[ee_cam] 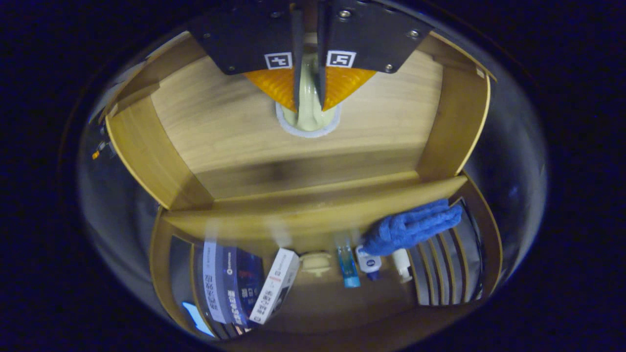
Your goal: Pull open the drawer, take out the items inside it, and place them on the countertop above the cabinet.
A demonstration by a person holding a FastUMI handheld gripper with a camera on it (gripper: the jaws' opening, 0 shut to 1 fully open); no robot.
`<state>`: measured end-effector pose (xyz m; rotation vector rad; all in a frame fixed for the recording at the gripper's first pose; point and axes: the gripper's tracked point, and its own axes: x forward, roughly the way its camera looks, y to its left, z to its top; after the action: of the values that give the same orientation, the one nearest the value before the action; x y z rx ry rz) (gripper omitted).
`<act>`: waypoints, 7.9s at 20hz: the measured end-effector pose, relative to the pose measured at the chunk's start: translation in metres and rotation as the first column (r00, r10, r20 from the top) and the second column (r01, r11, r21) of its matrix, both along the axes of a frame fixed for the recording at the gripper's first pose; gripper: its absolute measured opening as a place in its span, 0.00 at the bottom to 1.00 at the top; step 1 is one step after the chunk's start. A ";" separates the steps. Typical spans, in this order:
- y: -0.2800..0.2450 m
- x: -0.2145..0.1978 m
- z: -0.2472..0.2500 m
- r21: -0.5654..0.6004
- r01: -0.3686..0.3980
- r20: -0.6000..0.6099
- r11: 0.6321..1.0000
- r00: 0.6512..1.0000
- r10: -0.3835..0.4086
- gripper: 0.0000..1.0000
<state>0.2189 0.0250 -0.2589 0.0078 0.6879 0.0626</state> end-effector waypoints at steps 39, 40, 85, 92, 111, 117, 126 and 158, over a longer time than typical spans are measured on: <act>0.043 0.219 0.088 -0.091 -0.087 0.247 0.992 0.963 0.107 0.49; 0.039 0.227 0.070 -0.133 -0.095 0.269 0.987 0.955 0.128 0.65; -0.018 -0.139 0.016 -0.010 -0.068 0.497 0.998 0.865 0.064 0.99; -0.016 -0.130 -0.032 0.009 -0.039 0.445 0.999 0.895 0.031 0.99; -0.003 -0.078 -0.033 0.000 -0.023 0.464 1.000 0.886 0.020 0.99; -0.003 -0.062 -0.032 -0.008 -0.031 0.462 0.999 0.886 0.031 0.99; 0.002 -0.036 -0.024 0.000 -0.029 0.480 1.000 0.877 0.025 0.99; 0.016 0.042 -0.036 -0.022 -0.003 0.434 1.000 0.901 0.012 0.99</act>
<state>0.2610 0.0413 -0.2950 -0.0287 0.2394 0.0622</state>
